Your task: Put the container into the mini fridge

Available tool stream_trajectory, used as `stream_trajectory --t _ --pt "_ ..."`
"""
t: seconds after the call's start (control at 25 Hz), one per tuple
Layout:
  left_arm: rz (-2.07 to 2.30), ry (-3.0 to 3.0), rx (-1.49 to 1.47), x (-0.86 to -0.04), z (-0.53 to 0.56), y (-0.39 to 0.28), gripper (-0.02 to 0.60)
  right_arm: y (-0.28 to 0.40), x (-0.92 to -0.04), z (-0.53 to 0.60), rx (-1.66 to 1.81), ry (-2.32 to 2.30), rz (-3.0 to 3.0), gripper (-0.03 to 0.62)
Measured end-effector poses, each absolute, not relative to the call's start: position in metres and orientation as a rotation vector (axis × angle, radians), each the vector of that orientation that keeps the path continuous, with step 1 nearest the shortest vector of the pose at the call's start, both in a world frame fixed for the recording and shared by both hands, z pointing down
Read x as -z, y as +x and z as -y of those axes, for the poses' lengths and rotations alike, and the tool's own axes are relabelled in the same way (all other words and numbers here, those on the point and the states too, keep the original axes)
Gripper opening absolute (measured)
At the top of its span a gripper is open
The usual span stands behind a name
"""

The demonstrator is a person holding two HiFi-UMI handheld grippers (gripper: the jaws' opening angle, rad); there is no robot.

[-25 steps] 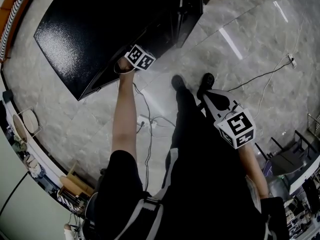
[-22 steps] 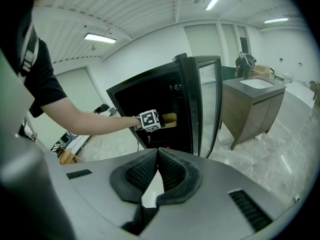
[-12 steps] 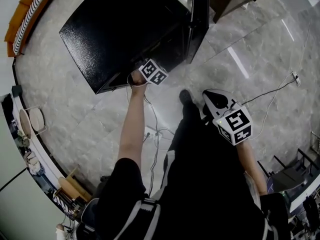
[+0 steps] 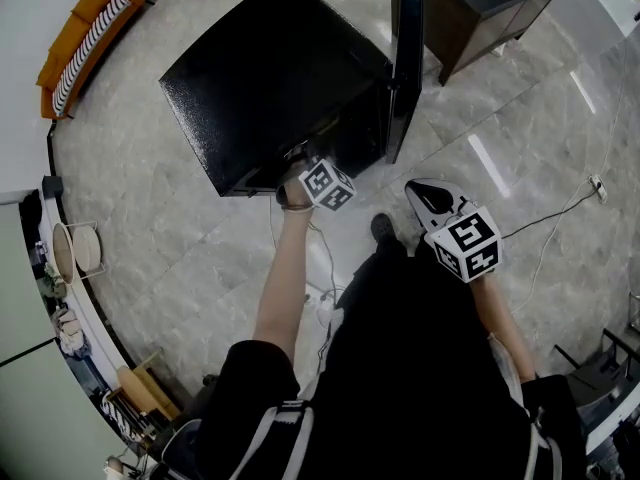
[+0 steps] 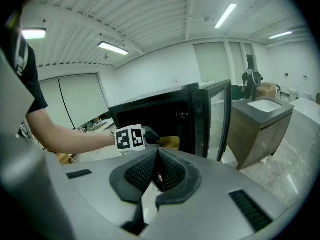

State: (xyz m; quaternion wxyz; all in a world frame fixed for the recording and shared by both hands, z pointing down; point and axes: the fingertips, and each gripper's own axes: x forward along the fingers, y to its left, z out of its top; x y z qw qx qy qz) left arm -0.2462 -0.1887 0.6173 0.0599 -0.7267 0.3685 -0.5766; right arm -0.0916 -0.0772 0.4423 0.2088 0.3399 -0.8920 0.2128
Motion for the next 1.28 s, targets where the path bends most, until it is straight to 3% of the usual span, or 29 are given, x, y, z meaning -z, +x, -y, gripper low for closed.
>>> stream_trajectory --t 0.8,1.28 --pt "-1.417 -2.471 1.315 -0.498 0.124 -0.219 0.047 -0.095 -0.449 0.091 -0.644 0.986 2.492 0.018" --pt "-1.699 -2.775 1.006 -0.484 0.067 -0.169 0.038 -0.063 -0.464 0.069 -0.633 0.839 2.447 0.018"
